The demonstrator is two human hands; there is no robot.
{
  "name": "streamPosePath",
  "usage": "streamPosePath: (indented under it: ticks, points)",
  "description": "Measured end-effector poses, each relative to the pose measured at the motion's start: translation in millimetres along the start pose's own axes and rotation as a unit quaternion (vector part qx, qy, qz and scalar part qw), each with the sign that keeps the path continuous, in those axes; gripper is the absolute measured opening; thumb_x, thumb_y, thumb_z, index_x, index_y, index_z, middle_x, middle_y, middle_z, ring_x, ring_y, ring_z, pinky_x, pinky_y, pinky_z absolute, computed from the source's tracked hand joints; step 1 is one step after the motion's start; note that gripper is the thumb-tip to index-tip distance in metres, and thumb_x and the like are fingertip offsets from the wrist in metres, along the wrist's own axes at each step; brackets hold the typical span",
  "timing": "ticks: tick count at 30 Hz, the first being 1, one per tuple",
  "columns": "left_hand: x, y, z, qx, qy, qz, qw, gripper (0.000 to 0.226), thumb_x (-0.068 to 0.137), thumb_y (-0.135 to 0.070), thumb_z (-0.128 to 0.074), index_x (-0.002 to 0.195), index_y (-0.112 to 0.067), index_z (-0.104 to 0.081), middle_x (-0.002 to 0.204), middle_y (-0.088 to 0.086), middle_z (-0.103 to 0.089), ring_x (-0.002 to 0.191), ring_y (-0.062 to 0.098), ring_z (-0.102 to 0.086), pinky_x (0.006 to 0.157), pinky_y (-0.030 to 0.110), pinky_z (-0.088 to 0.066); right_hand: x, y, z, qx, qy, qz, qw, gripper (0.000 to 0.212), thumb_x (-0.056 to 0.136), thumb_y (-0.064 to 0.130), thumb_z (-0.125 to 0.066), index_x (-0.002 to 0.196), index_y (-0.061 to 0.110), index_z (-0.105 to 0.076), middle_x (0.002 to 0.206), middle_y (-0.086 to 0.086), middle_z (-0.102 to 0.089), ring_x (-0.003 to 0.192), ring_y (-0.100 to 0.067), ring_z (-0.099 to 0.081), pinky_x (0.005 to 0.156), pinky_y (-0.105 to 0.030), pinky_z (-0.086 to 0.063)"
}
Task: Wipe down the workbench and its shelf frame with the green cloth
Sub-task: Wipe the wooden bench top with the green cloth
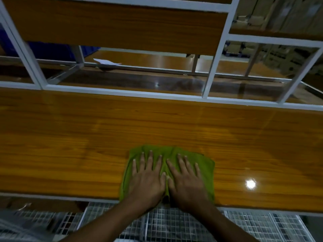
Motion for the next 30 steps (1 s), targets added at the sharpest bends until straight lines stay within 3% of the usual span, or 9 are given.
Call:
streamPosePath:
  ticks: [3, 6, 9, 13, 20, 30]
  points:
    - [28.5, -8.9, -0.7, 0.015, 0.002, -0.043, 0.999, 0.078, 0.083, -0.053, 0.013, 0.156, -0.028, 0.000, 0.164, 0.006, 0.006, 0.150, 0.030, 0.004, 0.119, 0.053, 0.001, 17.1, -11.1, 1.8, -0.001, 0.010, -0.018, 1.000, 0.076, 0.083, 0.057, 0.011, 0.156, 0.036, 0.002, 0.163, -0.004, 0.017, 0.150, -0.021, 0.017, 0.120, -0.051, 0.007]
    - [58.8, -8.1, -2.7, 0.024, 0.000, -0.055, 0.998, 0.076, 0.086, -0.052, 0.013, 0.156, -0.027, -0.004, 0.164, 0.005, 0.004, 0.150, 0.028, 0.002, 0.120, 0.051, 0.000, 46.2, -17.7, 2.4, 0.009, 0.004, -0.049, 0.999, 0.082, 0.077, 0.057, 0.015, 0.156, 0.037, 0.000, 0.164, -0.004, 0.012, 0.150, -0.022, 0.014, 0.119, -0.052, 0.007]
    - [92.4, -0.6, -4.8, -0.004, 0.013, -0.037, 0.999, 0.059, 0.101, -0.049, -0.004, 0.156, -0.027, -0.002, 0.163, 0.001, 0.009, 0.150, 0.024, 0.008, 0.120, 0.049, 0.003, 76.2, -16.3, 3.2, -0.007, -0.008, -0.064, 0.998, 0.079, 0.081, 0.054, 0.014, 0.156, 0.035, -0.003, 0.165, -0.007, 0.007, 0.151, -0.025, 0.009, 0.119, -0.054, 0.004]
    - [131.4, 16.6, -0.7, -0.024, 0.028, -0.009, 0.999, 0.058, 0.102, -0.051, -0.005, 0.155, -0.029, 0.001, 0.163, -0.002, 0.013, 0.149, 0.022, 0.013, 0.120, 0.047, 0.005, 118.1, -13.1, 3.9, 0.020, -0.001, -0.049, 0.999, 0.055, 0.103, 0.047, -0.008, 0.157, 0.035, -0.002, 0.164, -0.007, 0.010, 0.151, -0.024, 0.013, 0.119, -0.053, 0.007]
    - [187.8, 51.2, 4.6, -0.030, -0.026, 0.032, 0.999, 0.058, 0.103, -0.049, -0.007, 0.156, -0.026, -0.009, 0.164, 0.004, 0.002, 0.150, 0.026, 0.002, 0.120, 0.048, 0.001, 199.6, -7.7, 4.5, -0.001, 0.004, 0.004, 1.000, 0.055, 0.104, 0.046, -0.013, 0.157, 0.033, -0.006, 0.165, -0.007, 0.007, 0.151, -0.026, 0.009, 0.119, -0.055, 0.003]
    - [272.1, 61.0, 7.4, -0.002, -0.026, 0.094, 0.995, 0.059, 0.102, -0.051, -0.007, 0.156, -0.028, -0.007, 0.164, 0.006, -0.001, 0.150, 0.031, -0.001, 0.120, 0.052, -0.002, 288.9, -32.1, 10.0, -0.004, 0.024, 0.017, 1.000, 0.059, 0.101, 0.052, -0.007, 0.157, 0.034, -0.003, 0.165, -0.006, 0.007, 0.151, -0.027, 0.009, 0.118, -0.056, 0.006]
Point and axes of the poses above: each hand's wrist, its own x-axis towards the middle knuckle, its own z-axis out of the back of the hand, y = z × x, the point moved 4 cm from there along x, towards the middle knuckle
